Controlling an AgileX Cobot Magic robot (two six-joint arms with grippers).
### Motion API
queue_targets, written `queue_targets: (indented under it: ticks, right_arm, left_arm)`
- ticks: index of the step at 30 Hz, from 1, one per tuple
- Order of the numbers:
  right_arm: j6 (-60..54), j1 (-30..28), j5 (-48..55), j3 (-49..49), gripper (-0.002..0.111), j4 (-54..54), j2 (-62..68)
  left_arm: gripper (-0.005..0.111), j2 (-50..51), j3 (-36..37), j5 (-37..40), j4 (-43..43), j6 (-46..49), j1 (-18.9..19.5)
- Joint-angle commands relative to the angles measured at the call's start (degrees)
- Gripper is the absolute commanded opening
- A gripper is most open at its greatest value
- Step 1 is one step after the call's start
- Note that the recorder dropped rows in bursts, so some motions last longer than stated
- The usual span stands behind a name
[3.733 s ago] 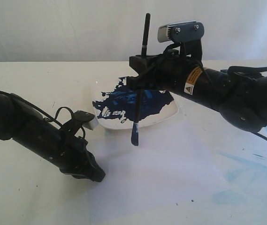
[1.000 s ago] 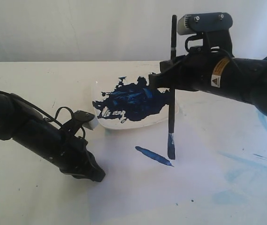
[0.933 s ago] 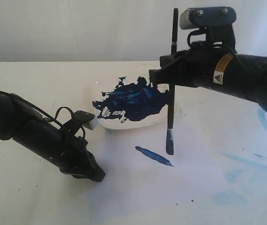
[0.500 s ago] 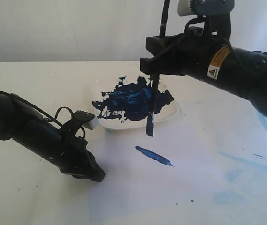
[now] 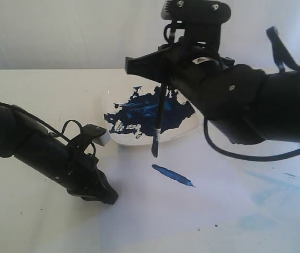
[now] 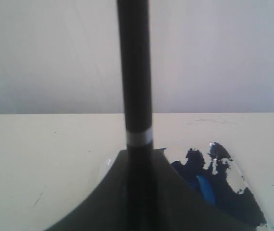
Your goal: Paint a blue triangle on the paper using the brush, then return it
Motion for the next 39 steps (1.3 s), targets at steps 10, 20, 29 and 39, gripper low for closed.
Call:
queue_targets:
  ticks: [10,20,29,39]
  right_arm:
    - [-2.76,4.22,-5.50,-0.79,0.000,7.82,0.58]
    - [-8.08,9.33,-24.11,-1.41,0.000,23.71,2.84]
    - [-7.01,9.58,-23.98,-2.38,0.000,20.55,5.37]
    - [-4.50,9.58,-23.69,-2.38,0.000,18.89,7.48]
  left_arm:
    - [0.000,-0.23,-0.03,-0.67,0.70,-0.31,-0.31]
    - [0.000,-0.23,-0.03,-0.67,0.70,-0.31,-0.31]
    - [0.000,-0.23,-0.03,-0.67,0.70,-0.31,-0.31]
    - [0.000,-0.23,-0.03,-0.67,0.70,-0.31,-0.31]
